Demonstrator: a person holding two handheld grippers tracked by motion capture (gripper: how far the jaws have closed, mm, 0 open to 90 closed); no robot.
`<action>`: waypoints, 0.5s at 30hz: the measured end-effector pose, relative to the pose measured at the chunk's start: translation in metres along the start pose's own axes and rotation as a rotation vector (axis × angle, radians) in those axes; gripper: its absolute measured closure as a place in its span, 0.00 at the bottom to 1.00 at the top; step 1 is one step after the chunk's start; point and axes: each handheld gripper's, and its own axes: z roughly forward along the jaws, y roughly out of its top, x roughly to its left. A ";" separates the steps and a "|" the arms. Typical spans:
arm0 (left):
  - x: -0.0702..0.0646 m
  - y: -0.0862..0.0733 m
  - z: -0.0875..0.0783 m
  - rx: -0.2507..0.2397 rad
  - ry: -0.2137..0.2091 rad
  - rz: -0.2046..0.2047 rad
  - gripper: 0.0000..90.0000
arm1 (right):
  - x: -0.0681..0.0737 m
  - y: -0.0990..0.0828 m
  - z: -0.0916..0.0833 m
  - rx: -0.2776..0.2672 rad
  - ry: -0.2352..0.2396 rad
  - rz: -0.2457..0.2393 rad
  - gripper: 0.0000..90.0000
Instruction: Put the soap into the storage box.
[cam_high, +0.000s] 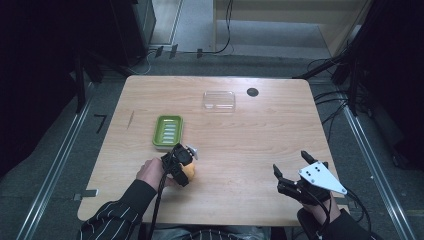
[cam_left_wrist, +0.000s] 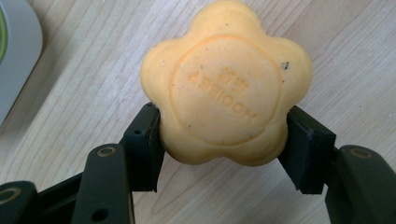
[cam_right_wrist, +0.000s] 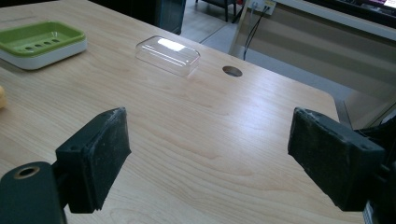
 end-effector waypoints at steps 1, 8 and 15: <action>0.001 -0.001 0.000 0.001 0.001 -0.001 0.44 | 0.000 0.000 0.000 0.000 -0.001 0.000 0.15; 0.005 -0.005 -0.005 -0.003 0.002 -0.008 0.44 | 0.000 0.000 0.000 0.000 -0.002 0.006 0.15; 0.007 -0.010 -0.008 -0.012 0.005 -0.019 0.44 | 0.000 0.000 0.000 -0.001 0.000 0.002 0.15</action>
